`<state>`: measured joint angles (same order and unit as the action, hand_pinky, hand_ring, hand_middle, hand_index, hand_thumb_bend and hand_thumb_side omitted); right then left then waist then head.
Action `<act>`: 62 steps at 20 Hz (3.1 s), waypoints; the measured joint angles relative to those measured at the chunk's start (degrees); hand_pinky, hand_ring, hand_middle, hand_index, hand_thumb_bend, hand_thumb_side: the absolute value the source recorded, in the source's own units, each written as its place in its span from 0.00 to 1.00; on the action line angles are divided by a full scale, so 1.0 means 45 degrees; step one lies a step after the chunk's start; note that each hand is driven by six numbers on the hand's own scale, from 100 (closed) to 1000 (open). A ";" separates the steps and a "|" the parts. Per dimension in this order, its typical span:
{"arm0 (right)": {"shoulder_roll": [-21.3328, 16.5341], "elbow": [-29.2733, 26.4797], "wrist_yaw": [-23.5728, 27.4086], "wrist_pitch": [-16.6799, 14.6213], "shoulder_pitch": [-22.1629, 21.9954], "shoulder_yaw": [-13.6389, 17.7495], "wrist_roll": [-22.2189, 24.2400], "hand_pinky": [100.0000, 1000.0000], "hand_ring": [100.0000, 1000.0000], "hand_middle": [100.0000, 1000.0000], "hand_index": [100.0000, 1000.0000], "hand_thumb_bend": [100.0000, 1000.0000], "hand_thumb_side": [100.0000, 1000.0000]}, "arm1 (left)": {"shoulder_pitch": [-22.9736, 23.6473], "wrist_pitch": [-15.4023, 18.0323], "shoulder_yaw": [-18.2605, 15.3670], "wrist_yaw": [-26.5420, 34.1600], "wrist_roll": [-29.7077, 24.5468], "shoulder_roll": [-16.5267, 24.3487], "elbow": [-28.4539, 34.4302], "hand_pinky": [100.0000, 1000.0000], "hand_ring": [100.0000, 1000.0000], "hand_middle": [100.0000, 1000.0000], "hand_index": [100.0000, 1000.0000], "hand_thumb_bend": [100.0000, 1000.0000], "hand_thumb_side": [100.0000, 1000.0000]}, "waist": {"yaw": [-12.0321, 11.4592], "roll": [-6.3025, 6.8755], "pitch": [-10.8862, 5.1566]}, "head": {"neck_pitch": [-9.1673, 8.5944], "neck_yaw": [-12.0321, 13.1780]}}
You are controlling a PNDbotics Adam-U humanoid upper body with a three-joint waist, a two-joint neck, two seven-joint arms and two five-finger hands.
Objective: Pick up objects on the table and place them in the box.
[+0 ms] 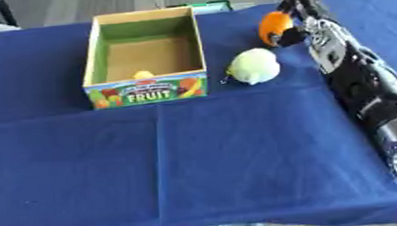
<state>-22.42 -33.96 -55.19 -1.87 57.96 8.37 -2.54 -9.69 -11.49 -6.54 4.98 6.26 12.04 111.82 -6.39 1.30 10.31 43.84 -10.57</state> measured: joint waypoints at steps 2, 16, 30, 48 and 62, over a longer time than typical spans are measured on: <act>0.0000 0.0014 -0.0156 0.0020 -0.0002 -0.0027 0.0011 0.73 0.68 0.62 0.72 0.26 0.00 | 0.0000 0.0000 0.0000 0.0000 0.0000 0.0000 0.0000 0.70 0.44 0.55 0.63 0.00 0.62 | 0.0005 0.0001 0.0001 | 0.0000 0.0015; 0.0000 0.0071 -0.1194 -0.0082 -0.0013 -0.0069 -0.0056 0.64 0.52 0.39 0.48 0.03 0.00 | 0.0000 0.0000 0.0000 0.0000 0.0000 0.0000 0.0000 0.70 0.44 0.55 0.63 0.00 0.62 | 0.0062 0.0003 0.0002 | 0.0000 0.0036; 0.0109 -0.1032 -0.0490 -0.0713 0.0035 -0.0188 -0.1918 0.53 0.36 0.03 0.11 0.00 0.00 | 0.0000 -0.0001 0.0000 0.0000 0.0000 0.0000 0.0000 0.70 0.44 0.54 0.63 0.00 0.62 | 0.0086 0.0005 0.0002 | 0.0000 0.0071; 0.2194 -0.3508 0.0953 -0.2598 0.1149 -0.1908 -0.0789 0.53 0.37 0.04 0.11 0.00 0.00 | -0.0011 -0.0025 0.0011 0.0000 -0.0043 0.0000 0.0000 0.70 0.44 0.54 0.63 0.00 0.61 | -0.0185 0.0007 -0.0017 | 0.0000 -0.0150; 0.4104 -0.2681 -0.0840 -0.3075 0.0675 -0.2116 -0.0306 0.56 0.40 0.09 0.17 0.00 0.00 | -0.0126 -0.0009 0.0085 0.0016 -0.0131 0.0000 -0.0003 0.70 0.45 0.54 0.63 0.00 0.61 | -0.0404 0.0098 0.0008 | 0.0000 -0.0423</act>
<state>-3.95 -46.03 -58.97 -15.71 61.00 -1.15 -3.91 -10.26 -11.53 -6.16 5.05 5.67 12.04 111.81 -8.21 1.74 10.34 43.84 -12.47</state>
